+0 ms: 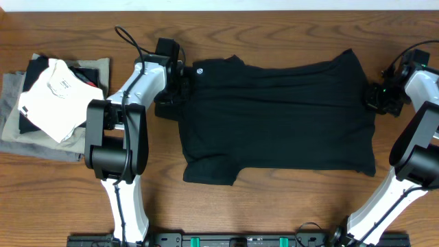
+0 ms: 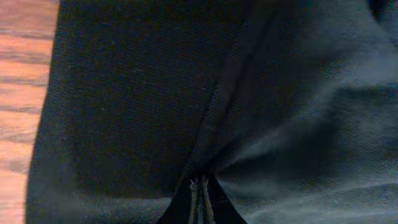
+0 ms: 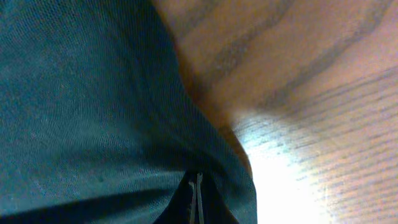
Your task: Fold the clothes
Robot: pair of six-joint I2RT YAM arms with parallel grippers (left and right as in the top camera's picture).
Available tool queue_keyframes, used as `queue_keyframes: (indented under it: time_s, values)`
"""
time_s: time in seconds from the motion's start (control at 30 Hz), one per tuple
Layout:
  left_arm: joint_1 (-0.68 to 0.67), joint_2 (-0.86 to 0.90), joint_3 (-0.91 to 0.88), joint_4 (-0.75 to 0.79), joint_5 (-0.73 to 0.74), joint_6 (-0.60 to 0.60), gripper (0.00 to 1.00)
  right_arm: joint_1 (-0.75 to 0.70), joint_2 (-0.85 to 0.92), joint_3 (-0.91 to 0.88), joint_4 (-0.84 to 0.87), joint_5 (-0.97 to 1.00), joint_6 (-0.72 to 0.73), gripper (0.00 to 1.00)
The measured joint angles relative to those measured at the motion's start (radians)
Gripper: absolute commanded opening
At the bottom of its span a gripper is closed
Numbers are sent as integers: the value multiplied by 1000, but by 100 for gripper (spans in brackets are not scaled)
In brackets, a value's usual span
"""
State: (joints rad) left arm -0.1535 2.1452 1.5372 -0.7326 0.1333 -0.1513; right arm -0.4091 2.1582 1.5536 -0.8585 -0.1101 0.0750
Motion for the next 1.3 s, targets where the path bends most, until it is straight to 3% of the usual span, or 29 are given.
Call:
queue_keyframes:
  time_s: [0.07,0.17,0.27,0.33,0.47,0.6,0.7,0.73,0.9,1.07,1.3]
  values:
    - [4,-1,1,-3,-12,6,27,-1,0,18,-43,3,0,7]
    - [8,-34,1,-11,-33,11,47,-6,-5,81,-126,-10,2,28]
    - [13,-108,1,-34,-41,12,48,-9,-40,134,-217,-33,-2,30]
    - [13,-177,1,-75,-39,13,49,-10,-90,156,-293,-45,-2,27]
    - [8,-288,13,-182,-19,13,49,-10,-201,170,-414,-61,-1,2]
    - [-5,-314,19,-328,15,3,47,-3,-245,162,-467,-71,13,1]
    - [-19,-306,11,-421,27,-32,10,22,-245,98,-449,-71,32,1]
    - [-24,-306,6,-440,29,-37,6,34,-245,62,-437,-71,42,1]
    - [-64,-306,-58,-479,76,-70,6,74,-241,-131,-306,-74,75,1]
    - [-132,-305,-154,-398,104,-90,6,80,-235,-284,-164,-72,101,1]
    - [-158,-305,-294,-282,119,-121,6,78,-235,-316,-112,-73,112,1]
